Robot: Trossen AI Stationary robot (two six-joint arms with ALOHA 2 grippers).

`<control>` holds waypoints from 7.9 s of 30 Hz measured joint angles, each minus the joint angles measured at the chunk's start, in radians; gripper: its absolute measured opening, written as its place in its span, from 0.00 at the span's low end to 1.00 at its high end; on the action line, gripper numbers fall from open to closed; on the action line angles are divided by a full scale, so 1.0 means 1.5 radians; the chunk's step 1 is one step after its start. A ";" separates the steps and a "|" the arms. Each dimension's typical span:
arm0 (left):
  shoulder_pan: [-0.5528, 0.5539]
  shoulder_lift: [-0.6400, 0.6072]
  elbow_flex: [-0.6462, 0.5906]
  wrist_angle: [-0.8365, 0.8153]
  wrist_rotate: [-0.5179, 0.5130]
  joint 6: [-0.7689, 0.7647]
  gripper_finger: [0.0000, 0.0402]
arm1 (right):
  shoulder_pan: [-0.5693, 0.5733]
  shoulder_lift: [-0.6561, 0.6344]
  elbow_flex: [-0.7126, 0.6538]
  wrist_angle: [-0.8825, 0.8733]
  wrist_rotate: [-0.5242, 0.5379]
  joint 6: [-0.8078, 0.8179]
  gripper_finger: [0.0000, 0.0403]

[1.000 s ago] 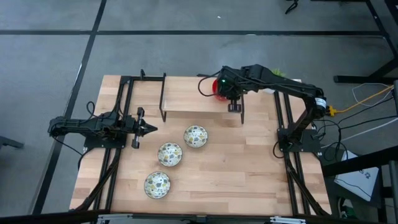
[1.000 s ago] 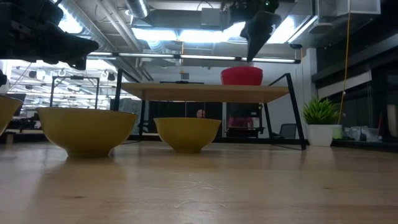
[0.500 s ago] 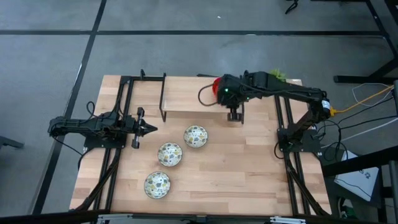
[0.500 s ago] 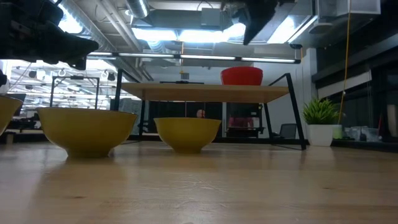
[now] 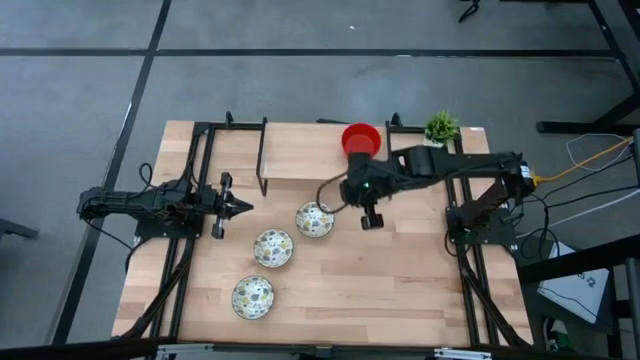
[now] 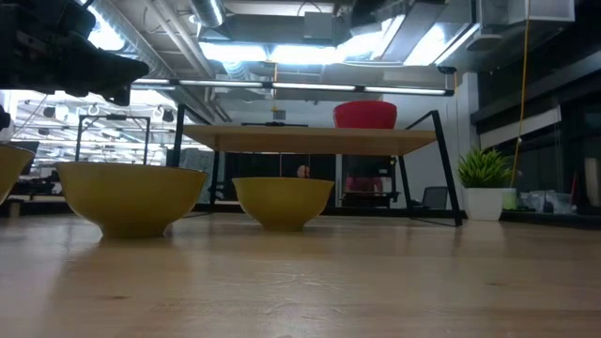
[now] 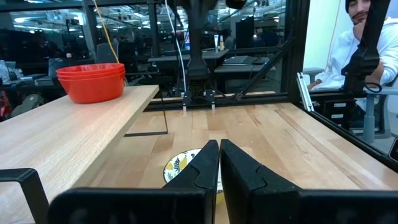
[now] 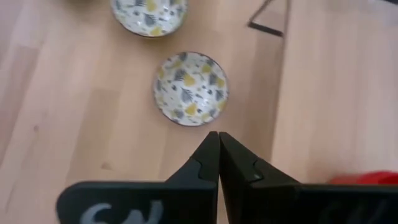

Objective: Pick & Place Mini bowls
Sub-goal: Put the middle white patterned bowl on the shelf

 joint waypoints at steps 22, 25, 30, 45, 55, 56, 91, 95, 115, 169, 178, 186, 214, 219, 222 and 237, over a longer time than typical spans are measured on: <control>0.000 0.000 0.000 0.000 0.000 0.000 0.02 | 0.128 0.023 -0.168 0.128 0.000 -0.023 0.02; 0.000 0.000 0.000 0.000 0.000 0.000 0.02 | 0.137 0.023 -0.224 0.174 0.000 -0.037 0.02; 0.000 0.000 0.000 0.000 0.000 0.000 0.03 | 0.143 0.022 -0.303 0.252 0.000 -0.009 0.02; 0.000 0.000 0.000 -0.001 0.000 0.000 0.03 | 0.175 -0.137 -0.648 0.616 -0.029 0.242 0.02; 0.000 0.000 0.000 0.000 0.000 0.000 0.02 | 0.163 -0.363 -1.018 1.018 -0.029 0.179 0.02; 0.000 0.000 0.000 -0.001 0.000 0.000 0.02 | 0.161 -0.388 -1.044 1.031 -0.028 0.184 0.02; 0.000 0.000 0.000 0.000 0.000 0.000 0.02 | -0.007 -0.810 -1.168 0.776 0.013 0.148 0.04; 0.000 0.000 0.000 0.000 0.000 0.000 0.03 | -0.007 -0.832 -1.168 0.788 0.021 0.143 0.04; 0.000 0.000 0.000 0.000 0.000 0.000 0.02 | -0.071 -1.007 -1.167 0.774 0.029 0.100 0.04; -0.130 0.547 0.374 -0.165 -0.087 0.012 0.07 | -0.101 -1.025 -1.167 0.757 -0.069 0.087 0.04; -0.193 0.659 0.485 -0.246 -0.124 0.025 0.07 | -0.101 -1.025 -1.167 0.757 -0.069 0.086 0.04; -0.233 0.703 0.509 -0.208 -0.126 0.040 0.05 | -0.101 -1.025 -1.167 0.757 -0.069 0.086 0.04; -0.271 1.025 0.723 -0.451 -0.067 -0.300 0.19 | -0.101 -1.025 -1.167 0.757 -0.069 0.086 0.04; -0.260 1.068 0.726 -0.454 -0.059 -0.385 0.30 | -0.101 -1.025 -1.167 0.757 -0.069 0.086 0.04; -0.253 1.082 0.727 -0.454 -0.024 -0.402 0.34 | -0.101 -1.025 -1.167 0.757 -0.069 0.086 0.04; -0.255 1.108 0.727 -0.466 -0.013 -0.420 0.33 | -0.101 -1.025 -1.167 0.757 -0.069 0.086 0.04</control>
